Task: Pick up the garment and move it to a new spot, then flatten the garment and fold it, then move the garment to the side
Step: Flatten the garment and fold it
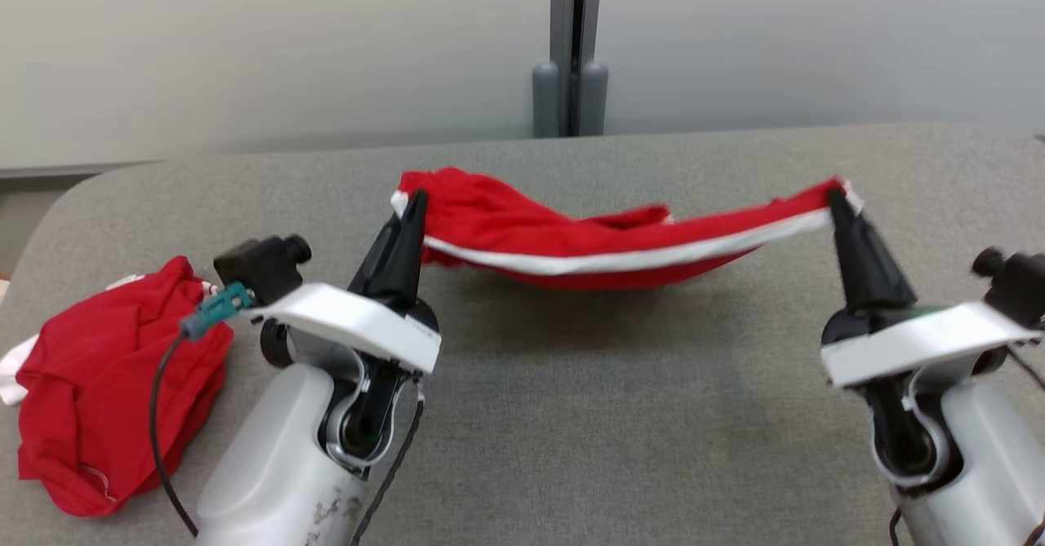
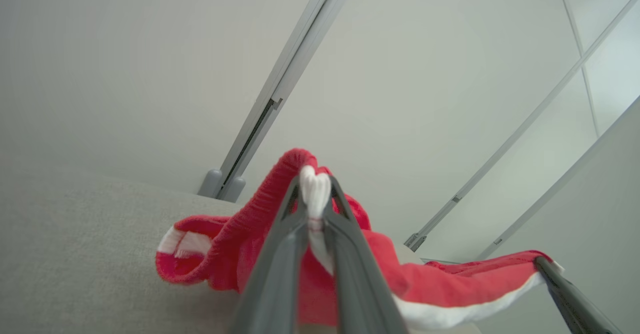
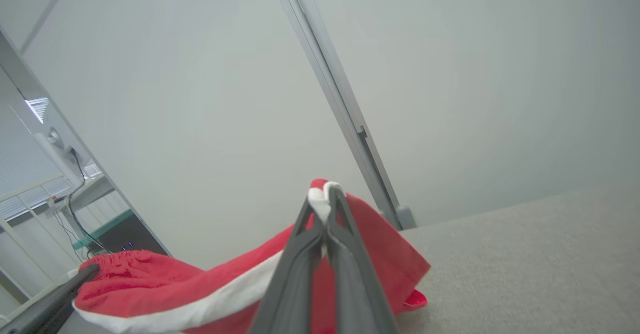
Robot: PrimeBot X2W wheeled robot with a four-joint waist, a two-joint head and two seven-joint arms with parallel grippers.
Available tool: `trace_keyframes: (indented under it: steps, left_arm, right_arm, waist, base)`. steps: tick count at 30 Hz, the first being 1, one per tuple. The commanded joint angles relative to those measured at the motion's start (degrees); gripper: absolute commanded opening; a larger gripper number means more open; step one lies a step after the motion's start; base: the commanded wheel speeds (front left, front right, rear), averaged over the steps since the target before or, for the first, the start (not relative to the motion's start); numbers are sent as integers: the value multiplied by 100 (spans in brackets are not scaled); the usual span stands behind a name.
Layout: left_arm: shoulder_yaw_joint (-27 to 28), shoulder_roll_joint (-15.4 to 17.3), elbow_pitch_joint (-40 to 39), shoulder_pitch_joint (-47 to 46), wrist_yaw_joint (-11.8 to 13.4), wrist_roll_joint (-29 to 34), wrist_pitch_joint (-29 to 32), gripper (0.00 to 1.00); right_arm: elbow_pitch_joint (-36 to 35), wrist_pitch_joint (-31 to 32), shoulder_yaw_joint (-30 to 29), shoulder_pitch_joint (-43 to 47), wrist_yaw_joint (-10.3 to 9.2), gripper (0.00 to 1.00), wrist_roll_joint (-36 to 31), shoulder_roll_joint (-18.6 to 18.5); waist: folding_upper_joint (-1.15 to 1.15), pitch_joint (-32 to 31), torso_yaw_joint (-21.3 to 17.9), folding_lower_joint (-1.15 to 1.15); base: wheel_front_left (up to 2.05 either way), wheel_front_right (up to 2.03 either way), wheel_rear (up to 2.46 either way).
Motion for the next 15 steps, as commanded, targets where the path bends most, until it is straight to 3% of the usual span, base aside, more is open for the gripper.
trace_keyframes:
  steps: [1, 5, 15]
  left_arm:
    - [19, 30, -166, -122, 52, -83, 94, 0]
    - [74, 24, -836, -326, 355, -474, 570, 0]
    - [225, 24, -2513, -735, 1379, -1328, 1653, 0]
  right_arm:
    - [-162, -6, -108, -114, 3, 0, 62, 39]
    - [-607, -10, -585, -401, 3, 0, -41, 179]
    - [-1649, 474, -1729, -814, 3, 0, -1118, 906]
  waist:
    - [0, -193, 25, 0]
    - [0, -449, 37, 0]
    - [0, -599, 149, 0]
  base:
    - [0, 0, 0]
    - [0, 0, 0]
    - [0, 0, 0]
